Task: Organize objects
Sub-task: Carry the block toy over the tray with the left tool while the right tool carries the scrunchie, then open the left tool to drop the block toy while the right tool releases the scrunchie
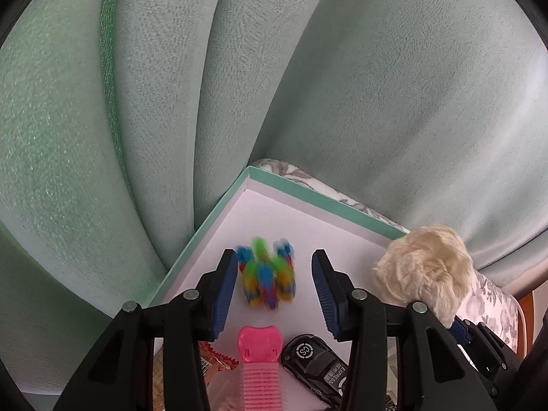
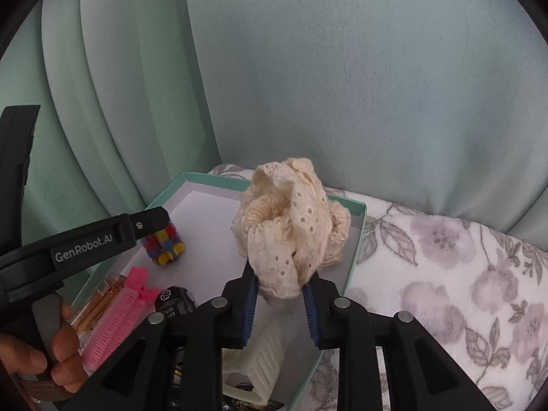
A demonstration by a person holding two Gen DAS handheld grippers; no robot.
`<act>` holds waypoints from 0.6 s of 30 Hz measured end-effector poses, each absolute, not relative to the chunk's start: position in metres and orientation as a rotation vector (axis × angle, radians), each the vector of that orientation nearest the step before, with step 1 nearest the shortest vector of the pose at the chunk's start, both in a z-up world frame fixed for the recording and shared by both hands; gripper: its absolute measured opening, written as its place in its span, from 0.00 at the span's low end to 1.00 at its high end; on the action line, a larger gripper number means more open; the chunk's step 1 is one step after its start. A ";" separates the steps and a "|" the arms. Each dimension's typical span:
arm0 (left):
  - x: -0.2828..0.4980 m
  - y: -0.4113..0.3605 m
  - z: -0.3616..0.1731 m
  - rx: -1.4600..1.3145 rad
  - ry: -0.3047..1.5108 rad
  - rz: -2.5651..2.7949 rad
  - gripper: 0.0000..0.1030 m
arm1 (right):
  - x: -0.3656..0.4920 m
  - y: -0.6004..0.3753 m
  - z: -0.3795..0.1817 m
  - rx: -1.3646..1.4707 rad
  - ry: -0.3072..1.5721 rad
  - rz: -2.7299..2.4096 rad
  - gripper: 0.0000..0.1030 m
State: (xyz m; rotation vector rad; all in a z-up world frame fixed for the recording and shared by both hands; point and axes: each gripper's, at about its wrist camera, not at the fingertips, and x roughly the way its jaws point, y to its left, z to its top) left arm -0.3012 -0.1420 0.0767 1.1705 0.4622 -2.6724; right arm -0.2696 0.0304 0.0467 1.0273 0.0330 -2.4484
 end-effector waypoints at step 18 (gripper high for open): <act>-0.299 -0.136 0.087 1.137 0.416 -2.683 0.51 | -0.266 0.039 0.058 0.985 0.006 -2.473 0.53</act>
